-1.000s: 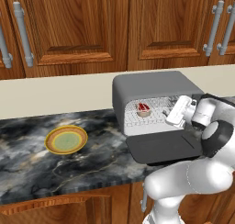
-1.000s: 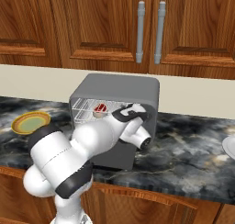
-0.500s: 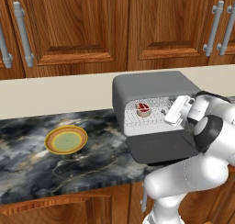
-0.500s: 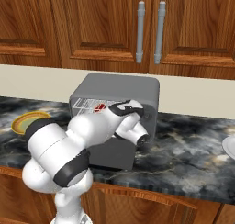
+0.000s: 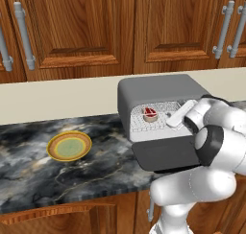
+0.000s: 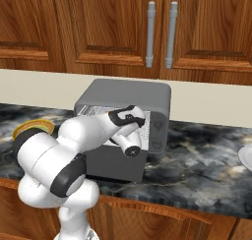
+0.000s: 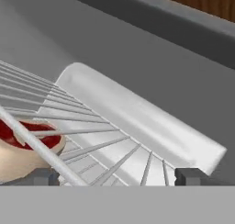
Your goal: Open the toaster oven door. Place the bread on the top rack in the toaster oven and place the steak on the bottom rack.
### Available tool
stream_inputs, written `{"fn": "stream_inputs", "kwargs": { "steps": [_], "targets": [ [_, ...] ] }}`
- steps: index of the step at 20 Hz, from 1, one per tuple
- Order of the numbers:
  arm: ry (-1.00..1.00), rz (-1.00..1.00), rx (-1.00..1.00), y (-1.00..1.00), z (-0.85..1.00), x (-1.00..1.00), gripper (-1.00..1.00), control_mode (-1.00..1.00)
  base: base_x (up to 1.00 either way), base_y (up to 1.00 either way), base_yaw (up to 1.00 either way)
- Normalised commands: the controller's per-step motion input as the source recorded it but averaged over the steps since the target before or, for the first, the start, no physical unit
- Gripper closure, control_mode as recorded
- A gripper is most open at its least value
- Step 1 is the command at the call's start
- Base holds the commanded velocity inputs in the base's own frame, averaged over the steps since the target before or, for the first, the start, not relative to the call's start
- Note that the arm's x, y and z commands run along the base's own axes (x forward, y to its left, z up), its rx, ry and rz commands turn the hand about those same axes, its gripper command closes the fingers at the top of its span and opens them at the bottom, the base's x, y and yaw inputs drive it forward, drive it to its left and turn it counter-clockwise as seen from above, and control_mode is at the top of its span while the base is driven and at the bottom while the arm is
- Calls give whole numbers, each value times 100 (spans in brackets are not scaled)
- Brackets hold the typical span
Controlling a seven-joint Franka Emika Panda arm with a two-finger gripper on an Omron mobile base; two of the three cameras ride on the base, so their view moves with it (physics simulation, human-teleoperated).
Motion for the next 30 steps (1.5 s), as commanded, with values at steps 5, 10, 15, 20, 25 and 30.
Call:
{"fn": "stream_inputs", "kwargs": {
  "steps": [5, 10, 15, 20, 25, 30],
  "targets": [
    [0, -19, 0, -1, 0, 25, -100, -100, 0, 0, 0],
    [0, -4, 0, -13, 1, 8, 100, -100, 0, 0, 0],
    [-8, 0, 0, -22, -1, -2, 100, -100, 0, 0, 0],
    [-4, 0, 0, -11, -7, -24, 100, -100, 0, 0, 0],
    [0, 0, 0, -3, -5, -40, 100, -100, 0, 0, 0],
    [8, 0, 0, 0, -2, -50, 100, -100, 0, 0, 0]
  ]
}}
